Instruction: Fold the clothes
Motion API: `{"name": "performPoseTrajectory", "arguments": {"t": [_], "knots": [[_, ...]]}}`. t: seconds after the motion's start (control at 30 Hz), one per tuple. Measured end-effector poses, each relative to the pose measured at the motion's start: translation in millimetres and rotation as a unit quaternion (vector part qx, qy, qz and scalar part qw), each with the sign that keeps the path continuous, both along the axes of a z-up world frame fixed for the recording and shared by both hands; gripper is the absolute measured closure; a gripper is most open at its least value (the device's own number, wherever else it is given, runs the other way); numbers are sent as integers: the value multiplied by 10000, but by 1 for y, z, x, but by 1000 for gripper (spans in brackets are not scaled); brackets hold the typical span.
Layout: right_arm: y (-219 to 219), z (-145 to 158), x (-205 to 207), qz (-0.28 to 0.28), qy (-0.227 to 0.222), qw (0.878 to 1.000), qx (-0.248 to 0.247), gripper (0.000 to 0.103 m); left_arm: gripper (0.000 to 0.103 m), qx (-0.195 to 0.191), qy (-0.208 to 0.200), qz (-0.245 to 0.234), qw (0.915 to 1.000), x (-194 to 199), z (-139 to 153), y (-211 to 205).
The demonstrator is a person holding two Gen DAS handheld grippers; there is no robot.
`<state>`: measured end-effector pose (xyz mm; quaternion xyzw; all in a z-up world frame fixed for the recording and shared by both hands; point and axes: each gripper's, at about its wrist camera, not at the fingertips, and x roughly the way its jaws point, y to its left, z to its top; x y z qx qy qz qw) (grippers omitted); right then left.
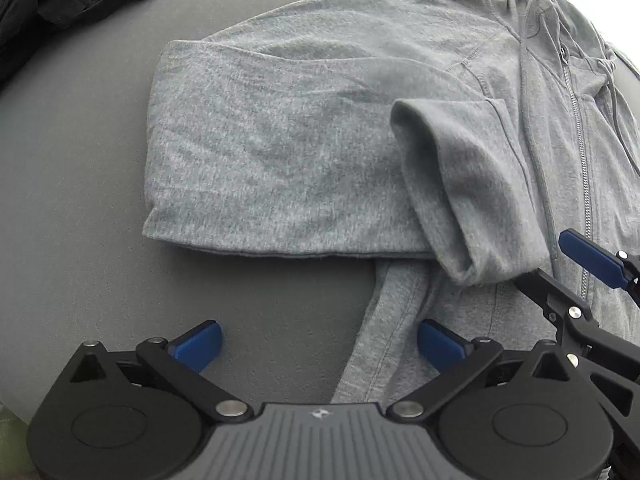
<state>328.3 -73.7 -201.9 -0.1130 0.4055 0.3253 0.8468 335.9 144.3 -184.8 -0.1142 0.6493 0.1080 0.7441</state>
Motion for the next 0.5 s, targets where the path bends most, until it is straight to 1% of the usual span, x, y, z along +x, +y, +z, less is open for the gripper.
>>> {"name": "performPoseTrajectory", "arguments": {"t": [0.03,0.13,0.2,0.23,0.33,0.43,0.5], "knots": [[3,-1,1,32,6,10000,-25,55,0,-10,14,-16,10000,1,0,1],[7,-2,4,51,40,10000,5,61,0,-33,45,-72,10000,4,1,3],[6,-1,5,51,75,9999,133,74,0,-35,53,-121,9999,7,1,5],[6,0,6,51,92,9997,198,88,0,-38,53,-136,9999,7,2,5],[5,3,7,-76,122,9992,372,90,0,-46,61,-165,9998,9,3,6],[1,8,8,-174,146,9984,523,91,0,-40,56,-182,9998,10,5,8],[-4,10,10,-309,251,9970,661,91,0,-35,52,-180,9998,11,6,9]]}}
